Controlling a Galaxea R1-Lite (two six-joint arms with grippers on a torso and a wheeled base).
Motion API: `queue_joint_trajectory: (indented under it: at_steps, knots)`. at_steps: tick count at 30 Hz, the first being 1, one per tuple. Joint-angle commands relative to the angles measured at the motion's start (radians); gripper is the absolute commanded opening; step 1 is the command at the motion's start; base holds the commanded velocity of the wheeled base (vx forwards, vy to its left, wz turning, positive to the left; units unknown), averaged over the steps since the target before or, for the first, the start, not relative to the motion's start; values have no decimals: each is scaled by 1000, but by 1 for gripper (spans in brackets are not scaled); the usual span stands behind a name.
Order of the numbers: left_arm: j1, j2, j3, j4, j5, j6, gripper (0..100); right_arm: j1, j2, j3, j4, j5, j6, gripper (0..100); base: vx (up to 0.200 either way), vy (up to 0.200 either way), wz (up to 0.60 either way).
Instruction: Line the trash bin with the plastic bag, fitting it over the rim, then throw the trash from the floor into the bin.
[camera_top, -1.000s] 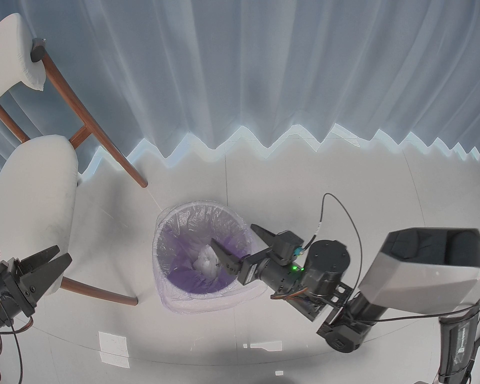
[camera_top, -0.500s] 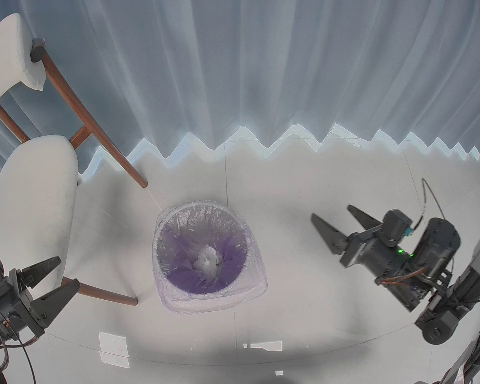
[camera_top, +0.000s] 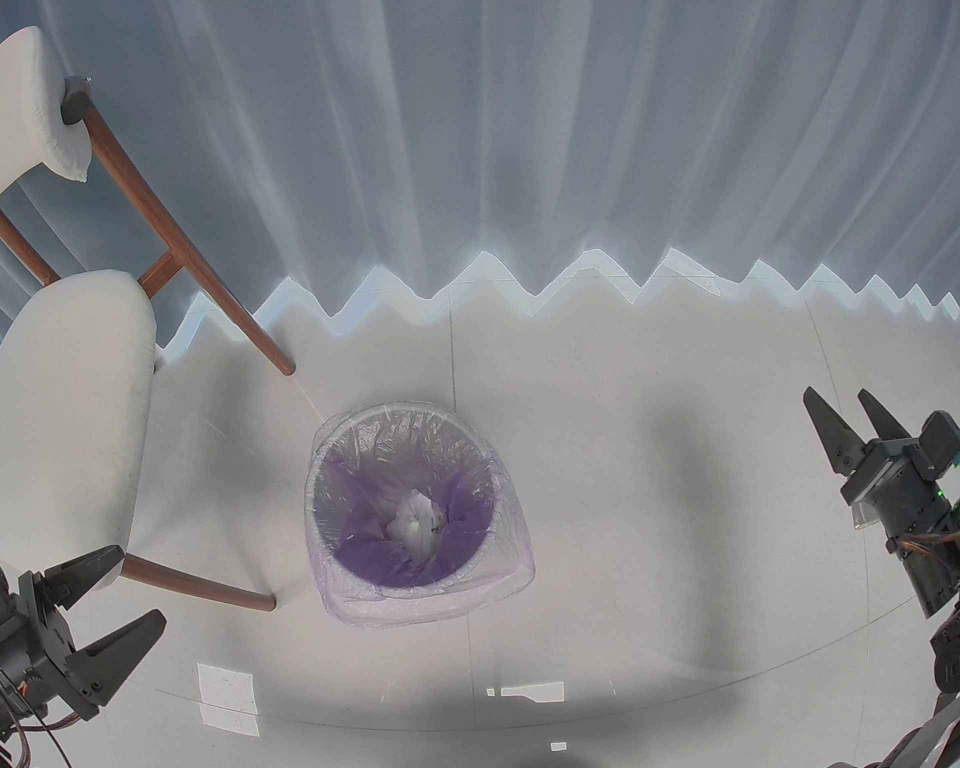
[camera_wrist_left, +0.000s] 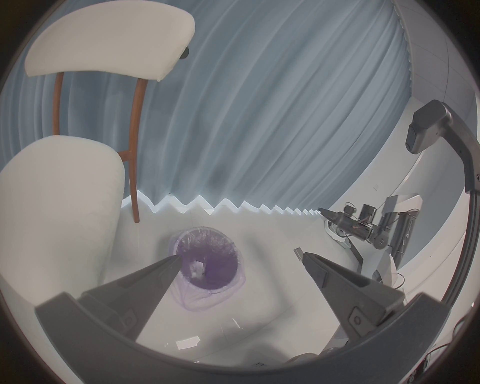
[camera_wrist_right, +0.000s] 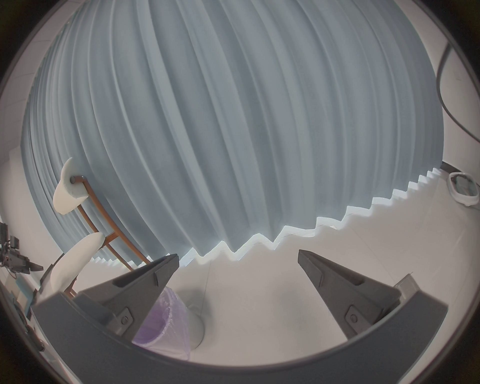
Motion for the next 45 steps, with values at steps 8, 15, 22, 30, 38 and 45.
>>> queue_joint_trajectory:
  at_steps: [8,15,22,30,38,45]
  knots:
    - [-2,-53,15,2,68,1,100,-53,-219,110,14,14,-35,100,0,200,0]
    - [-7,-129,86,2,96,34,100,-148,-326,110,40,80,-70,100,0,200,0]
    - [-5,-254,127,57,93,30,100,-148,-602,108,365,97,-114,100,0,200,0]
    - [-62,-566,127,367,91,32,100,-143,-1069,105,1003,117,-117,100,0,200,0]
    - [-62,-623,127,494,205,83,100,-136,-1465,99,1517,109,-153,100,0,0,0]
    - [-62,-623,127,546,305,84,100,-136,-1471,107,1543,100,-188,100,0,0,0]
